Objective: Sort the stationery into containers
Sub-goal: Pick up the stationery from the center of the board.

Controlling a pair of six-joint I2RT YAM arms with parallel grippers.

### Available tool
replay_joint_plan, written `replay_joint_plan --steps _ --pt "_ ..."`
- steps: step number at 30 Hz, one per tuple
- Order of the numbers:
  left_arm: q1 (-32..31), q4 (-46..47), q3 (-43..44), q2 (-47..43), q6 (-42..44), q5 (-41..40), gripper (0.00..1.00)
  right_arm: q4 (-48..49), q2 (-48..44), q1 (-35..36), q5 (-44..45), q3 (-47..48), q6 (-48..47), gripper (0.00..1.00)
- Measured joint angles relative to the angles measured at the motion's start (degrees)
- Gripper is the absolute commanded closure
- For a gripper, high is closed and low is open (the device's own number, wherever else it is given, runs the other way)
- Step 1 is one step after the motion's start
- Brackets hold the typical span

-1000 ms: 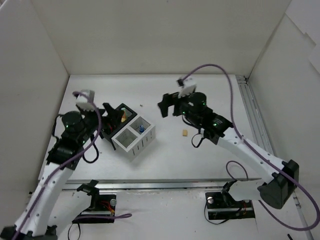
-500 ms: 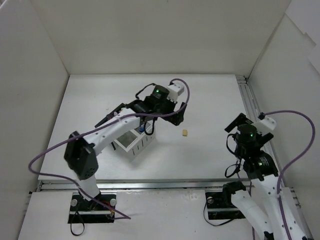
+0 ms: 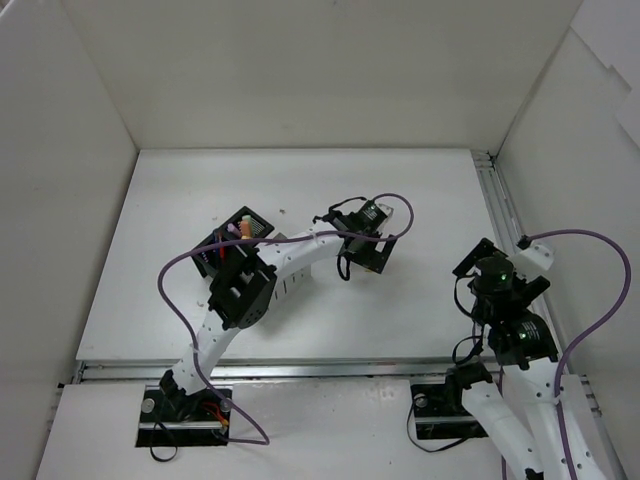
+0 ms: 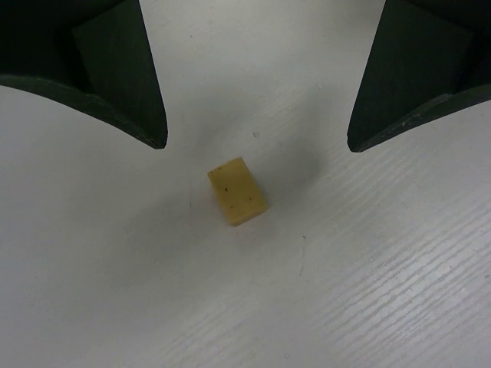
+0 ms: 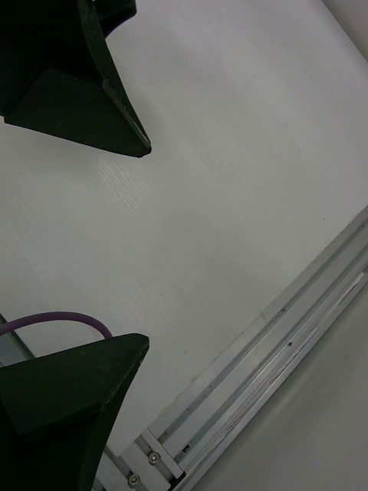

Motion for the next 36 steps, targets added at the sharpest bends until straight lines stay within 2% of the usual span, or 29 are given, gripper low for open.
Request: replay_joint_plan --steps 4,6,7,8,10,11,13,16,17,19,23,32,36 --pt "0.00 -0.31 2.21 3.28 -2.49 -1.46 0.06 -0.20 0.55 0.00 -0.42 -0.02 0.00 0.02" --pt "-0.09 -0.31 2.91 4.39 -3.52 -2.16 0.17 -0.26 0.85 0.00 -0.74 -0.11 0.00 0.02" --pt "-0.13 -0.28 2.99 4.76 -4.00 -2.89 0.22 -0.28 0.98 0.00 -0.83 -0.22 0.00 0.02" --pt "-0.20 -0.33 2.99 5.07 -4.46 -3.43 0.33 -0.31 1.05 0.00 -0.90 -0.33 0.00 0.02" --pt "-0.35 -0.44 3.30 5.57 -5.18 -4.79 0.44 -0.33 1.14 0.00 -0.96 -0.46 0.00 0.02" --pt "-0.42 -0.52 3.74 5.75 -5.27 -5.35 0.54 -0.35 1.14 -0.02 -1.01 -0.48 0.00 0.02" --pt "-0.72 -0.55 4.31 6.12 -5.73 -6.43 0.63 -0.33 1.14 0.00 -1.03 -0.46 0.00 0.02" --pt "-1.33 -0.59 4.39 6.54 -5.90 -7.78 0.83 -0.33 1.14 0.00 -1.05 -0.48 0.00 0.02" --pt "-1.57 -0.59 4.39 6.58 -5.73 -8.48 0.92 -0.33 1.14 0.00 -1.03 -0.48 0.00 0.02" --pt "-1.92 -0.57 4.39 6.56 -5.29 -9.16 1.00 -0.33 1.11 0.00 -1.05 -0.48 0.00 0.02" --pt "-2.10 0.11 3.96 6.38 -3.63 -9.14 1.00 -0.33 0.74 0.00 -1.09 -0.48 0.00 0.02" --pt "-2.12 5.75 -4.22 1.44 2.47 -6.51 1.00 -0.33 -1.14 -0.07 -1.11 -0.48 -0.02 0.02" --pt "-2.14 7.15 -12.39 -7.50 4.90 -4.17 1.00 -0.35 -1.18 -0.26 -1.20 -0.50 -0.07 0.02"
